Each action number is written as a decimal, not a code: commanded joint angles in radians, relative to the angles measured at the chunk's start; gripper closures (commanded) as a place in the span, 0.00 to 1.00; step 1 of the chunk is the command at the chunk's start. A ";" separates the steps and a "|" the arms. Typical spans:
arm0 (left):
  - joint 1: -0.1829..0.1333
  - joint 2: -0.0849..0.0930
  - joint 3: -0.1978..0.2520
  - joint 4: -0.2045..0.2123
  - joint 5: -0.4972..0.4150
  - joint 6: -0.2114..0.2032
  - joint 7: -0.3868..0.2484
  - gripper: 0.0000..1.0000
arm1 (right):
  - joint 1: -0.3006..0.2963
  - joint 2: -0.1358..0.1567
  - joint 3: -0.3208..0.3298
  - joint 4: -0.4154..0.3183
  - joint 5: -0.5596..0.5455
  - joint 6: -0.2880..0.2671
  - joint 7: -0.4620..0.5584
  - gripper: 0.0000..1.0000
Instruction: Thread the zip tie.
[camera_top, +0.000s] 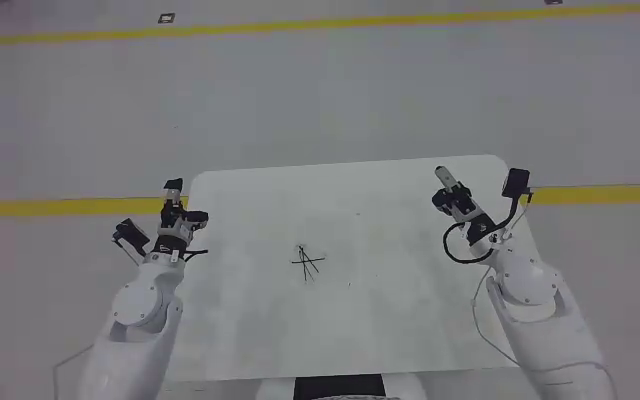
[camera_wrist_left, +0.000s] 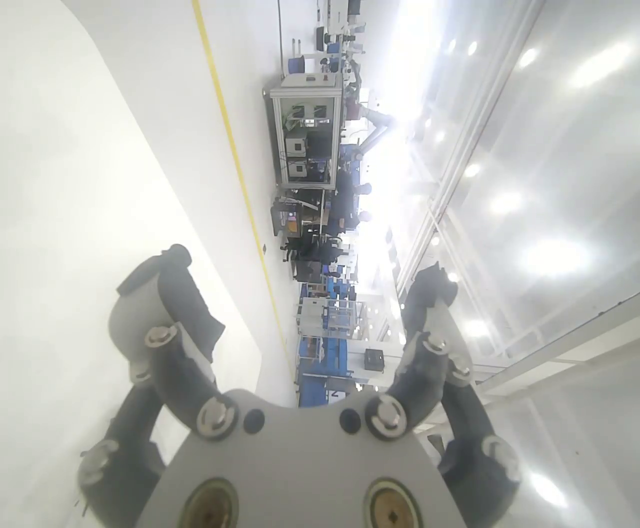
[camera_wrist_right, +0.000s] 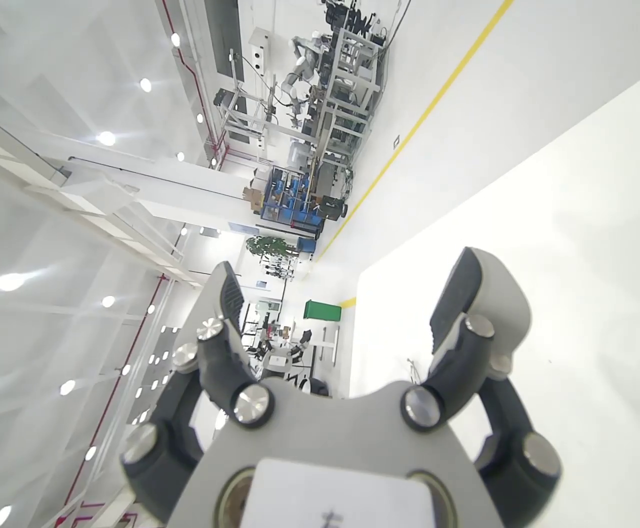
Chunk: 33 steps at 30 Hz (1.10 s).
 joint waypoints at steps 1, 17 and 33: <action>0.000 0.000 0.000 0.000 0.000 0.000 0.000 0.00 | 0.000 0.000 0.000 0.000 0.000 0.000 0.000 0.00; 0.000 0.000 0.000 0.000 0.000 0.000 0.000 0.00 | 0.265 0.000 -0.254 0.067 -0.390 0.003 0.307 0.00; -0.003 0.002 -0.025 0.020 -0.018 -0.013 -0.035 0.00 | 0.274 -0.002 -0.268 0.079 -0.396 0.000 0.308 0.00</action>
